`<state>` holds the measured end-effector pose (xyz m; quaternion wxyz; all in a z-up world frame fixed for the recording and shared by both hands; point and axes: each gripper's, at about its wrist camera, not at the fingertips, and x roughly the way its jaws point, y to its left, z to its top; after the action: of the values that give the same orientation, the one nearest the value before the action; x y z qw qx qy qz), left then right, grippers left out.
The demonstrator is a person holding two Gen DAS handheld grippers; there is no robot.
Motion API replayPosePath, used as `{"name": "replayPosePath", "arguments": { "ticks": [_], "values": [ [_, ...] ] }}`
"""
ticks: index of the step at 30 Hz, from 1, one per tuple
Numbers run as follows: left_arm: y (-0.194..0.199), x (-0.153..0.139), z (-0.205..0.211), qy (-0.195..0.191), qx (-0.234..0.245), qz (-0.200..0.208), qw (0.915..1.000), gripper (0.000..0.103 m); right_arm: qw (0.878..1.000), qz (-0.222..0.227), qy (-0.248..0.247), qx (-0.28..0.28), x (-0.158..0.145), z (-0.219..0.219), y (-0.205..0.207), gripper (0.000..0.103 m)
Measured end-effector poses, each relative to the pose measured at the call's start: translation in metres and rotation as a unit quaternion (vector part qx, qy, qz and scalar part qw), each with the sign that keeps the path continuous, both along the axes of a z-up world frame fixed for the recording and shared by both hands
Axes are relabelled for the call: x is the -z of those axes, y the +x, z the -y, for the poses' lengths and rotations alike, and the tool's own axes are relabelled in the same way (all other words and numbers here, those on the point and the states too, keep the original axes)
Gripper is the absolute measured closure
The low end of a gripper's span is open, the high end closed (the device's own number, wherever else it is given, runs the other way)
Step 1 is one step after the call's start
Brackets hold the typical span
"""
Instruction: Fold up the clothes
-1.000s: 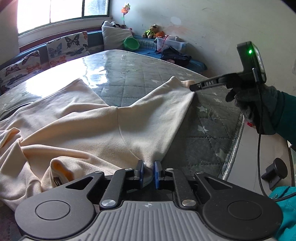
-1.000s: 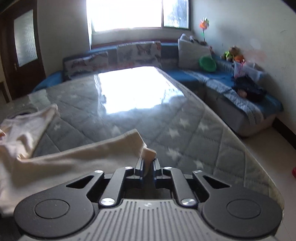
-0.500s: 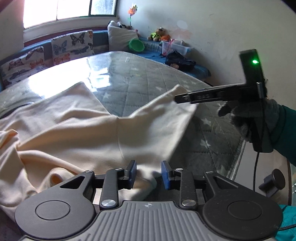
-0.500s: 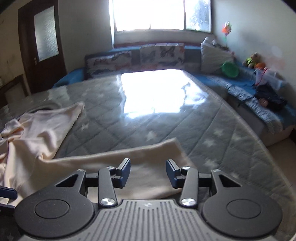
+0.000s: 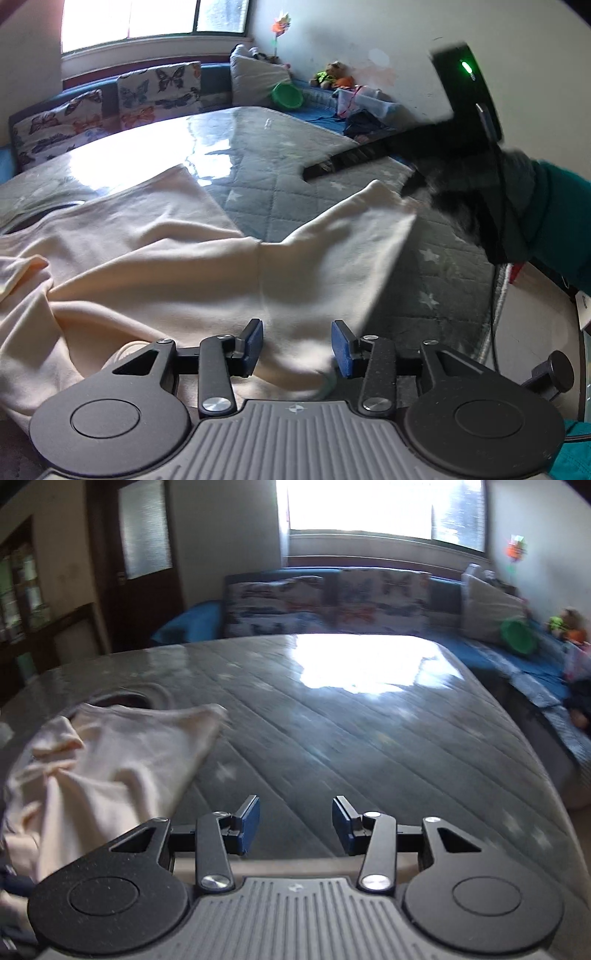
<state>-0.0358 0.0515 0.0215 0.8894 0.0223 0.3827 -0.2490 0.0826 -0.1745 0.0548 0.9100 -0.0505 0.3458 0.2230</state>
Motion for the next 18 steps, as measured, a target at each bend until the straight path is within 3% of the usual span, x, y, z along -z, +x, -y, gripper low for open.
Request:
{"name": "replayPosePath", "arguments": {
  "ticks": [8,14,17,18],
  "values": [
    [0.006,0.005,-0.005,-0.01,-0.005,-0.015,0.9998,0.059,0.997,-0.016,0.012,-0.075,-0.001,-0.074,0.054,0.062],
    [0.008,0.005,-0.006,-0.018,-0.006,-0.02,0.9996,0.059,0.996,-0.034,0.003,-0.086,0.016,-0.108,0.083,0.066],
    [0.008,0.005,-0.007,-0.021,-0.006,-0.023,0.9995,0.059,0.996,-0.042,0.003,-0.082,0.025,-0.113,0.092,0.076],
    [0.009,0.005,-0.007,-0.022,-0.006,-0.024,0.9994,0.059,0.996,-0.043,0.004,-0.081,0.028,-0.114,0.094,0.084]
  ]
}}
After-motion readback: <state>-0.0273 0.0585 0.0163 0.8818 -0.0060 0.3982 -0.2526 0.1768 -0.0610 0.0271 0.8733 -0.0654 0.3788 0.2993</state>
